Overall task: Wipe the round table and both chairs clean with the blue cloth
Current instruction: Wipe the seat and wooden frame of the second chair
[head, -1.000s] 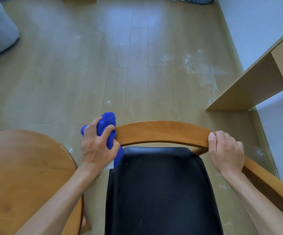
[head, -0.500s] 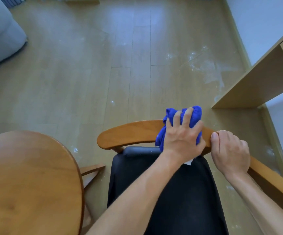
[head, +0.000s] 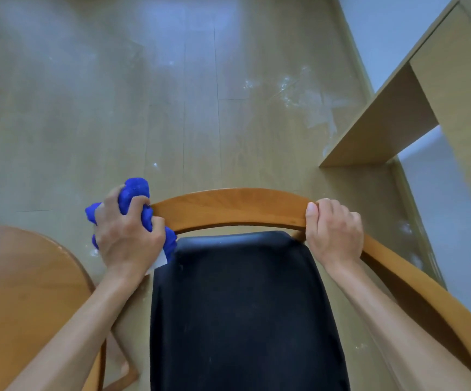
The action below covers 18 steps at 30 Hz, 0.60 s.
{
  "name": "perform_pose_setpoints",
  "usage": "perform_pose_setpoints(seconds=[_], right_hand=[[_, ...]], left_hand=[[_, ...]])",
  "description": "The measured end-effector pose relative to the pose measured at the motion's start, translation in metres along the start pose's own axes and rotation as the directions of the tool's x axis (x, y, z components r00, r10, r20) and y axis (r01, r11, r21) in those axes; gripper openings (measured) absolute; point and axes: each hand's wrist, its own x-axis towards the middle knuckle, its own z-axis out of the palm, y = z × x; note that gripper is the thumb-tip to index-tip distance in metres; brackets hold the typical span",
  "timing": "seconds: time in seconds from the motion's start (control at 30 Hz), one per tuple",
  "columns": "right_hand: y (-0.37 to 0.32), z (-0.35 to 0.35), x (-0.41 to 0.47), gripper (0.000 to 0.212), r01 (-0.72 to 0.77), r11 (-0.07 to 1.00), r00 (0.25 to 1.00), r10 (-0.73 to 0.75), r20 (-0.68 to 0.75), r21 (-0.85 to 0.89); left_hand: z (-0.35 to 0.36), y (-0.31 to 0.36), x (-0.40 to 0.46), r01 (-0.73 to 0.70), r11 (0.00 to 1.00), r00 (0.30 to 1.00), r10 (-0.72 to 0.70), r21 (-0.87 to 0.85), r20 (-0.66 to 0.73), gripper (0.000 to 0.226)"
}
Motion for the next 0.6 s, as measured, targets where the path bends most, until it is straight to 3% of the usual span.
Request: perform_pose_setpoints(seconds=[0.07, 0.17, 0.23, 0.37, 0.5, 0.53, 0.6], right_hand=[[0.000, 0.000, 0.000, 0.044, -0.001, 1.000, 1.000, 0.001, 0.018, 0.024], [0.001, -0.002, 0.001, 0.045, -0.010, 0.996, 0.999, 0.007, 0.041, 0.088], [0.002, -0.003, 0.002, 0.048, -0.024, 0.973, 0.999, 0.017, 0.035, 0.230], [0.007, -0.004, 0.002, 0.054, -0.167, 0.813, 0.979, 0.202, -0.002, 0.558], [0.009, -0.007, -0.002, 0.055, -0.099, 0.901, 0.994, 0.112, -0.006, 0.423], [0.009, -0.008, -0.003, 0.058, -0.075, 0.933, 0.997, 0.077, 0.008, 0.351], [0.008, -0.010, -0.003, 0.053, -0.029, 0.975, 0.999, 0.020, 0.040, 0.219]], left_hand=[[0.007, 0.029, 0.001, -0.163, 0.985, 0.987, 0.162, 0.060, 0.019, 0.026], [0.026, 0.096, -0.003, -0.354, 0.935, 0.930, 0.349, 0.019, 0.118, 0.025], [0.040, 0.147, -0.016, -0.442, 0.897, 0.881, 0.439, -0.030, 0.176, 0.028], [0.056, 0.211, -0.042, -0.577, 0.805, 0.782, 0.594, -0.142, 0.188, 0.022], [0.054, 0.194, -0.036, -0.687, 0.710, 0.688, 0.704, -0.154, 0.175, 0.026], [0.050, 0.178, -0.029, -0.692, 0.707, 0.686, 0.707, -0.145, 0.174, 0.029], [0.038, 0.137, -0.013, -0.636, 0.762, 0.747, 0.648, -0.121, 0.152, 0.031]])
